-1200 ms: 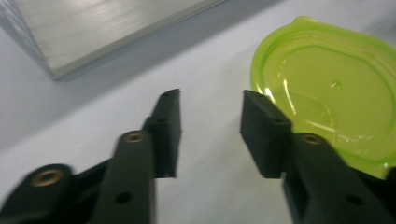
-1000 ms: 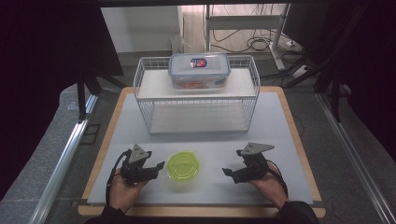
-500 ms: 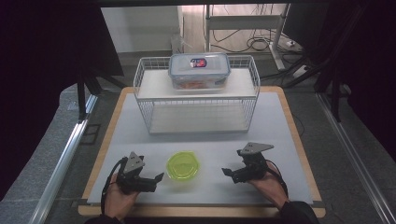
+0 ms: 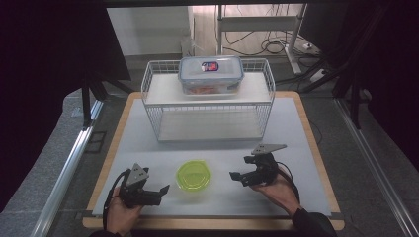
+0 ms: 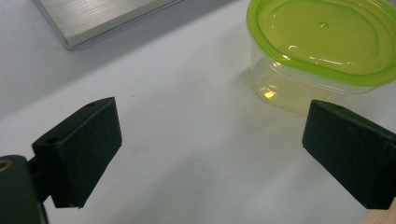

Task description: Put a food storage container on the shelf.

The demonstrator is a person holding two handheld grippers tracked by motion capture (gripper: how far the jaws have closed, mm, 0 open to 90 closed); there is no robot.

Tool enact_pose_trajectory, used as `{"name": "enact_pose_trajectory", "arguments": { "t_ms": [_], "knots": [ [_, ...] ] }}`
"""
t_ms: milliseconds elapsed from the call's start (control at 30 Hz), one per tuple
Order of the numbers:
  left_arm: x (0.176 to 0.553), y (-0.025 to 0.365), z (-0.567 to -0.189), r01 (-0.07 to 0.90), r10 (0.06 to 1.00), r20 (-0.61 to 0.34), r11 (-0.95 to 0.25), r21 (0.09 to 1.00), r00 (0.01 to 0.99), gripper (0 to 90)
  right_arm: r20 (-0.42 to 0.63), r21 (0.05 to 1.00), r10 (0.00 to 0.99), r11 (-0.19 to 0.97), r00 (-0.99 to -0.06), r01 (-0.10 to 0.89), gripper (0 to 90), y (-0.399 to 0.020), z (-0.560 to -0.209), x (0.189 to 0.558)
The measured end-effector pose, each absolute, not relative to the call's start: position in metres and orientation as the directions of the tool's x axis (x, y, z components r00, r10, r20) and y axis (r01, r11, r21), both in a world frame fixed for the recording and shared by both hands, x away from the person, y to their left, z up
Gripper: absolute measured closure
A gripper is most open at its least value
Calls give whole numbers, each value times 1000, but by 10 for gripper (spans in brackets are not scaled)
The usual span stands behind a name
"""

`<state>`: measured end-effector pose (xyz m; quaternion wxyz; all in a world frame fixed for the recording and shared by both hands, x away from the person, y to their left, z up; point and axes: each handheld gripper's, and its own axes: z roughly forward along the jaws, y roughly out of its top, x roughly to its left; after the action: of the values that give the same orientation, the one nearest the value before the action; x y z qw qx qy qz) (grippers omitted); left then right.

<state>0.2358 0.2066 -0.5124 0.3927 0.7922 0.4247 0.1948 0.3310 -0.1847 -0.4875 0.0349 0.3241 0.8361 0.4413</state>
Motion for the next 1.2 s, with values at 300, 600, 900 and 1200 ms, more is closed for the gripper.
{"name": "enact_pose_trajectory", "arguments": {
  "t_ms": [300, 600, 900, 1200],
  "knots": [
    [237, 204, -515, 521, 816, -33, -338, 784, 578, 52, 265, 742, 530, 422, -806, 521, 328, -169, -481, 339],
    [236, 202, -515, 513, 808, -24, -350, 784, 588, 54, 341, 706, 482, 435, -807, 559, 432, -130, -478, 351],
    [236, 200, -515, 505, 797, -9, -375, 777, 604, 55, 395, 662, 468, 451, -791, 598, 556, -103, -484, 361],
    [236, 198, -516, 499, 787, 11, -402, 768, 617, 59, 437, 610, 487, 458, -756, 647, 675, -94, -494, 368]
  ]
}}
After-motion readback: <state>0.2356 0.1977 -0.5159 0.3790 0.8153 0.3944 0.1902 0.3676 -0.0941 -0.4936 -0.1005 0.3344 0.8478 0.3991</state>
